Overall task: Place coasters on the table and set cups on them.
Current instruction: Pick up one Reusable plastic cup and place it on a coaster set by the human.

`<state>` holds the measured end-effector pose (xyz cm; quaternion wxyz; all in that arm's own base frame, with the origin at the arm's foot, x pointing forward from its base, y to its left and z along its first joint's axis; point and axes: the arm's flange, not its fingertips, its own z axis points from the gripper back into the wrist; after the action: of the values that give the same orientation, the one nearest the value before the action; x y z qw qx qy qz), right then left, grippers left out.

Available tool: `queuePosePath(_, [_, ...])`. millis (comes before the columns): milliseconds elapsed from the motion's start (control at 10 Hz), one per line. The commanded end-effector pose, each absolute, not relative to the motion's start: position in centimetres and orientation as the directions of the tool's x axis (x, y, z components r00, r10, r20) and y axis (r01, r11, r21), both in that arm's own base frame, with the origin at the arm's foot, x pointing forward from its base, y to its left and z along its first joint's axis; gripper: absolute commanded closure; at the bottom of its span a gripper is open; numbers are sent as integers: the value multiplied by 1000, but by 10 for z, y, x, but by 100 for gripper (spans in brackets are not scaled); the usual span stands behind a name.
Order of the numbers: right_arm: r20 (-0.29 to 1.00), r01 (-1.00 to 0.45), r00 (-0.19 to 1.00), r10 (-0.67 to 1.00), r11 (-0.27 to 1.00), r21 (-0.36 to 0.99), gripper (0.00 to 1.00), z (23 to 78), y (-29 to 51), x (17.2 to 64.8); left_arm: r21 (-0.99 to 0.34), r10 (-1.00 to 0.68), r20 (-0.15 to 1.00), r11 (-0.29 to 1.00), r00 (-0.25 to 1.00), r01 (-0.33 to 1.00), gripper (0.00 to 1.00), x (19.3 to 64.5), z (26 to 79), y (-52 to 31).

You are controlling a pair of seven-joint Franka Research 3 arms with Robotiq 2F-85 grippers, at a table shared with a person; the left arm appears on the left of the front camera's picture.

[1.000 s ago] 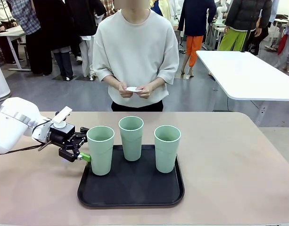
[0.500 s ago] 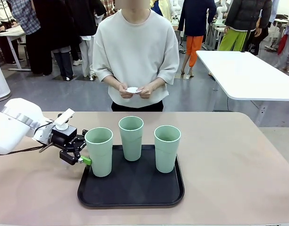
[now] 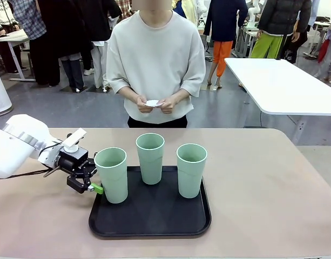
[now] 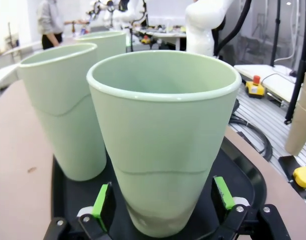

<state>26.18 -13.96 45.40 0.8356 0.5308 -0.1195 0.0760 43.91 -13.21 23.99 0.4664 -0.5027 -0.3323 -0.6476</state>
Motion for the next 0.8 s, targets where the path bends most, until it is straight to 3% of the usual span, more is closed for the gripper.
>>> queuePosePath(0, [293, -267, 956, 1, 411, 872, 0, 456, -139, 262, -44, -281, 958, -348, -60, 937, 0, 437, 241, -142])
queuePosePath(400, [293, -267, 956, 1, 411, 872, 0, 456, -139, 262, -54, -277, 959, -368, -54, 928, 0, 439, 239, -161])
queuePosePath(500, [293, -267, 956, 1, 411, 872, 0, 456, -139, 262, -50, -273, 960, -375, -59, 926, 21, 440, 239, -163])
queuePosePath(600, [293, -267, 956, 1, 411, 872, 0, 456, -139, 262, -51, -271, 961, -382, -59, 923, 54, 440, 239, -161])
queuePosePath(700, [293, -267, 956, 1, 411, 872, 0, 456, -139, 262, -49, -265, 962, -380, -58, 924, 76, 440, 240, -160])
